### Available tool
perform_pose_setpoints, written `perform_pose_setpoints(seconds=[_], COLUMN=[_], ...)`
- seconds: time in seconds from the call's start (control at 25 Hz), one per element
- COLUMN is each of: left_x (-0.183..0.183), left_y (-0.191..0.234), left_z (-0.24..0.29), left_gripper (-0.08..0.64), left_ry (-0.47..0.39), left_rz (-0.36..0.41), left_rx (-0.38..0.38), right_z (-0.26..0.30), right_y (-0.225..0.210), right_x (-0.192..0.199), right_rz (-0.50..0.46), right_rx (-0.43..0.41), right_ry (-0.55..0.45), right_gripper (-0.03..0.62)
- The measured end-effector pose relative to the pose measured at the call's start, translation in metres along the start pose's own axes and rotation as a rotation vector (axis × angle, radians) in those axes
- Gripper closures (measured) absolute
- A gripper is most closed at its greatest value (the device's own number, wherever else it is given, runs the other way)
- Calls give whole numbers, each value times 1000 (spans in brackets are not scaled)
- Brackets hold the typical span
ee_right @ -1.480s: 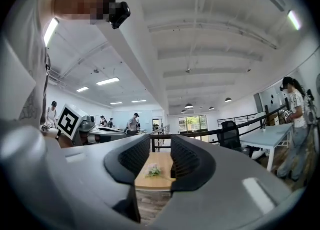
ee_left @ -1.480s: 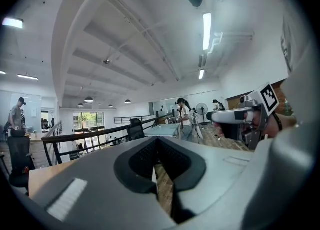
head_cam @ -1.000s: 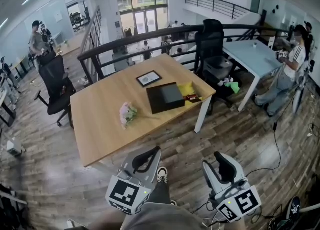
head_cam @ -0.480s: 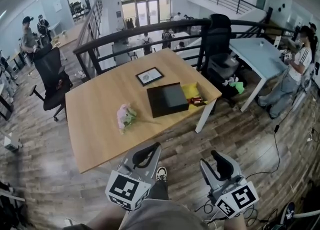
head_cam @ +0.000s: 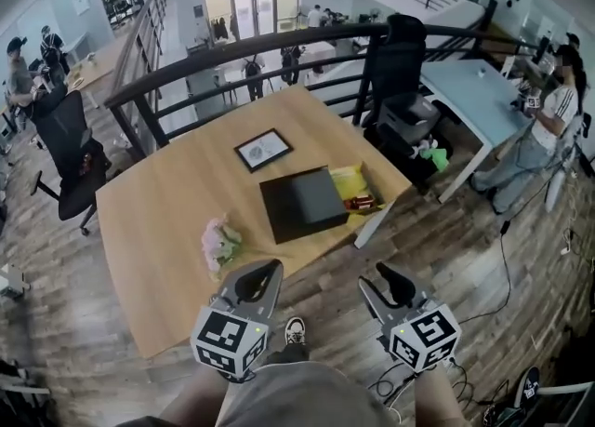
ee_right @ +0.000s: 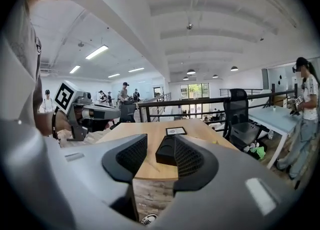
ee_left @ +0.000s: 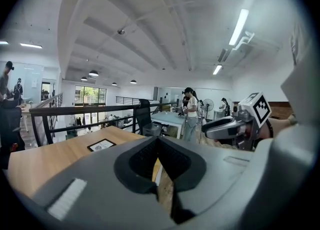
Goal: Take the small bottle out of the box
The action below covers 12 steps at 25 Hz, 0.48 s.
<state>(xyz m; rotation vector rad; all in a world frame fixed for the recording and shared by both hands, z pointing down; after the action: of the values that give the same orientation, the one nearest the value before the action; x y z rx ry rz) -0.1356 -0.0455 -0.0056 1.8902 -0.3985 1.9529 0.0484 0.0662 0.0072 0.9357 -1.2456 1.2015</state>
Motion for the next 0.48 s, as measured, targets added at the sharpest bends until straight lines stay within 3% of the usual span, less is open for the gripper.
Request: perform_pose_setpoints(seconds=[0.16, 0.48], left_x=[16, 48], left_y=[40, 94], left_z=[34, 91], left_gripper=[558, 558], left_ry=[50, 132], left_rz=[-14, -45], left_rx=[14, 60], right_z=[54, 126], right_y=[-31, -83], right_x=[12, 46], right_rz=[77, 61], right_rx=[2, 61], right_ry=[63, 219], right_gripper=[445, 445])
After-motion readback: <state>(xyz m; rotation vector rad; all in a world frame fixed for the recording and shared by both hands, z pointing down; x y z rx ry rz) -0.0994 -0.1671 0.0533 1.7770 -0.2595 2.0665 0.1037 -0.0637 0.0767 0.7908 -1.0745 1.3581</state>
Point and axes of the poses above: the fingertips, and each gripper's own axes: z forward along the fingers, y to its left, x out of its underside, the point moved 5 cm from there along -z, backward along the fingers, and after that the axes turned 13 degrees about -y, right-handed, at the moved point
